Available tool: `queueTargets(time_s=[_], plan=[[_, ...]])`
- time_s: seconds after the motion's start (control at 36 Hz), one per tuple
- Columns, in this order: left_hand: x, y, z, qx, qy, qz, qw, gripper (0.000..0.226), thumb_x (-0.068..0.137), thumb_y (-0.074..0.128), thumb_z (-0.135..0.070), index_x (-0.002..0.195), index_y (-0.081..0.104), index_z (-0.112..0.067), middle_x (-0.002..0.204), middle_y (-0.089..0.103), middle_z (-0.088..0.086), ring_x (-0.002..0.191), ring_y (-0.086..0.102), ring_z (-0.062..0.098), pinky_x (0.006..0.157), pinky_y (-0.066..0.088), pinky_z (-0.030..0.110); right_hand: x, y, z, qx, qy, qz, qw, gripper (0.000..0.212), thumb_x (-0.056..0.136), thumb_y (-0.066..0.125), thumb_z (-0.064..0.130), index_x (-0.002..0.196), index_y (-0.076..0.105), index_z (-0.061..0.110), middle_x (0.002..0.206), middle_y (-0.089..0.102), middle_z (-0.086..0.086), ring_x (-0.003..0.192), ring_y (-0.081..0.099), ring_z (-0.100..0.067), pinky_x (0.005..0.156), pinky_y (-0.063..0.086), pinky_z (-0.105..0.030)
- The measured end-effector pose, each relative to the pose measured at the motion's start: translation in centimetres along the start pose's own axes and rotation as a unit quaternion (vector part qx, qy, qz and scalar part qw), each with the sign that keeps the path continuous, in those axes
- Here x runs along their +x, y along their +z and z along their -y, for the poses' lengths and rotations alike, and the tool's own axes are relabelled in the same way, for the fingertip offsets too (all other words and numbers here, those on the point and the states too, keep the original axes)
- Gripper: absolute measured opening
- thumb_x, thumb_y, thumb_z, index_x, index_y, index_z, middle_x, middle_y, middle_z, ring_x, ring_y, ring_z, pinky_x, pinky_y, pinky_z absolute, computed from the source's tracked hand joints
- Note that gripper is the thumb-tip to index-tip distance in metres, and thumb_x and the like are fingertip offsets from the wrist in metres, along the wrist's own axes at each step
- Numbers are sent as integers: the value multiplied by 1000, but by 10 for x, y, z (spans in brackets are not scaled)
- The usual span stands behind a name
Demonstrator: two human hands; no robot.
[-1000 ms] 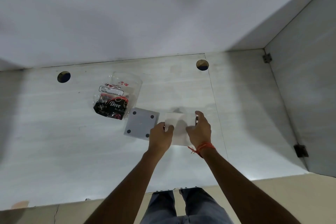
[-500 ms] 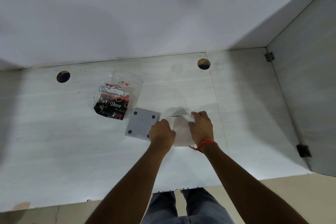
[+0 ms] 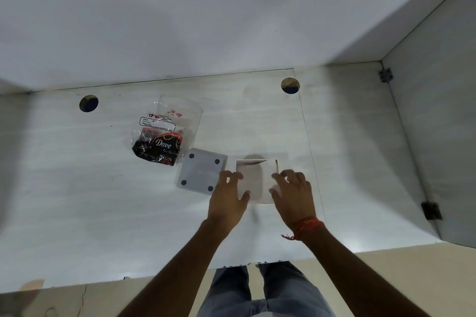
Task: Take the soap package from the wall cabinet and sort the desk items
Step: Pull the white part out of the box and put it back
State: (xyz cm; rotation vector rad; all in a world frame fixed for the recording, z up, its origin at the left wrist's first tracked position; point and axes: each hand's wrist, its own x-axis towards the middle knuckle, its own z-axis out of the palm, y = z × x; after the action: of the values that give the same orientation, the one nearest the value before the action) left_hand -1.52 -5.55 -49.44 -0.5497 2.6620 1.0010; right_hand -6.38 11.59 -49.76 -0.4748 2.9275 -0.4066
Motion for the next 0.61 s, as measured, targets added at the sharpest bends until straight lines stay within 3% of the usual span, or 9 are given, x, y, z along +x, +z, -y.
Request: queueTargets(time_s=[0.14,0.47,0.61], plan=[[1,8,-4,82,-13,60,995,39,91,62,-39,127,57,-24,141,42,5,125,52,27,99,53,39,-5,12,4,-95,-20,45,994,26,71,77,19,95,69,13,94,66,-8,80,61,-28,63,50,-41],[6,16,-12,151,-32,74,985,44,95,57,-35,136,49,-22,147,38,7,125,55,26,99,49,34,8,24,10,-168,-29,87,981,21,67,79,17,85,69,11,89,65,-10,79,58,-31,65,48,-43],[13,16,-14,160,-37,82,983,53,92,62,-36,139,42,-22,146,37,9,122,55,26,96,51,33,8,6,22,-190,-58,71,977,11,60,78,15,66,68,14,76,64,-9,77,57,-32,66,46,-41]])
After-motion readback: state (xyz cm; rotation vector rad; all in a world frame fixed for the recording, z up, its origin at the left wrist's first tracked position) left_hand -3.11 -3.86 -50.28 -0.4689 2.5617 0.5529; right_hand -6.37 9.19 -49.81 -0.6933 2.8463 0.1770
